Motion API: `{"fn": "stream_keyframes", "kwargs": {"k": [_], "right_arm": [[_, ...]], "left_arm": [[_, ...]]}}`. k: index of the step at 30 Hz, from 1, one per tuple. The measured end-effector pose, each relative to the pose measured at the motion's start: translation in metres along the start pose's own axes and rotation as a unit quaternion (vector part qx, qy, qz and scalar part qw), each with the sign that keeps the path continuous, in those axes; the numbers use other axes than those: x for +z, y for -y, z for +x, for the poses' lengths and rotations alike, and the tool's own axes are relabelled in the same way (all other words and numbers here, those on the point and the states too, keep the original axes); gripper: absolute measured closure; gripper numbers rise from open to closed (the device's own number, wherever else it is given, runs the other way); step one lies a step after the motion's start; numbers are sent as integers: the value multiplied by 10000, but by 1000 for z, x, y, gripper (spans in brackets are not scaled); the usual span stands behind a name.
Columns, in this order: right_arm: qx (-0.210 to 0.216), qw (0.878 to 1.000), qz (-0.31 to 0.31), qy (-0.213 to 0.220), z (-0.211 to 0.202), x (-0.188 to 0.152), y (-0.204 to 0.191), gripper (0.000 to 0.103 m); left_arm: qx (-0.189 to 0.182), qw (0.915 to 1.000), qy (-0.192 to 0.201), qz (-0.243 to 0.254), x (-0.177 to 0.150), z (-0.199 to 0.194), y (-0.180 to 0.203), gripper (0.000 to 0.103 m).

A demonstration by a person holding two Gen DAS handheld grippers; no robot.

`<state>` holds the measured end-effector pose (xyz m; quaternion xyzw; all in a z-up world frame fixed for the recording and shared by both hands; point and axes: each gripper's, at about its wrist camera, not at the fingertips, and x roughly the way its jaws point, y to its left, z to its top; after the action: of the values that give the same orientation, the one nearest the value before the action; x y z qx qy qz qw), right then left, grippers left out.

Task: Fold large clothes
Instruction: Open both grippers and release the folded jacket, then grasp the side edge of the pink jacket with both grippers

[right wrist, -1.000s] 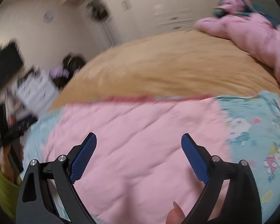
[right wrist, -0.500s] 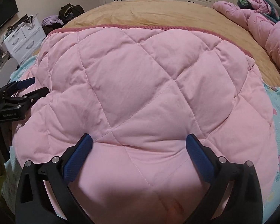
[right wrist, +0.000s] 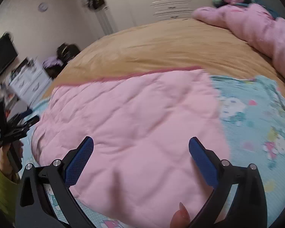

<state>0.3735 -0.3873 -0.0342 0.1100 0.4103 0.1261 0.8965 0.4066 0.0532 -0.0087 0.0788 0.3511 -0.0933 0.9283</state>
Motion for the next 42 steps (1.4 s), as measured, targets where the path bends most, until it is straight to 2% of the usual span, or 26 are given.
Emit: {"fn": "stream_keyframes", "kwargs": {"k": [7,10,15,21,24,27,28,33,36,40,42], "right_arm": [[-62,9981,586,-184,-25,-12,58,4],[-194,9976,647,-142,-29,-17,70,4],[-151,9967,793,1,-31,-25,79,4],[-136,9972,726,-83,-36,-30,80,4],[-107,9976,672,-155,-37,-31,80,4],[71,9968,740,-298,-31,-31,84,4],[150,9963,778,-345,-28,-31,86,4],[464,9923,979,-595,-4,-28,98,4],[521,9898,1056,-798,17,-26,109,4],[840,9834,1156,-1121,48,-26,122,4],[1043,9799,1177,-1228,61,-25,125,4]], "left_arm": [[251,9994,-38,-226,-6,-8,-46,9],[302,9989,-90,-344,-11,-10,-65,9],[363,9982,-173,-435,-19,-12,-83,9],[180,9957,-400,-812,-32,-8,-115,9],[-156,9920,-542,-1127,-39,-1,-130,9],[-799,9809,-790,-1588,-46,14,-144,9],[-896,9782,-866,-1660,-48,19,-146,9],[-1124,9698,-1326,-1713,-56,48,-144,9],[-1274,9626,-1517,-1848,-60,65,-147,9],[-1473,9572,-1684,-1835,-63,85,-144,9],[-1693,9502,-1796,-1903,-66,97,-144,8]]}}
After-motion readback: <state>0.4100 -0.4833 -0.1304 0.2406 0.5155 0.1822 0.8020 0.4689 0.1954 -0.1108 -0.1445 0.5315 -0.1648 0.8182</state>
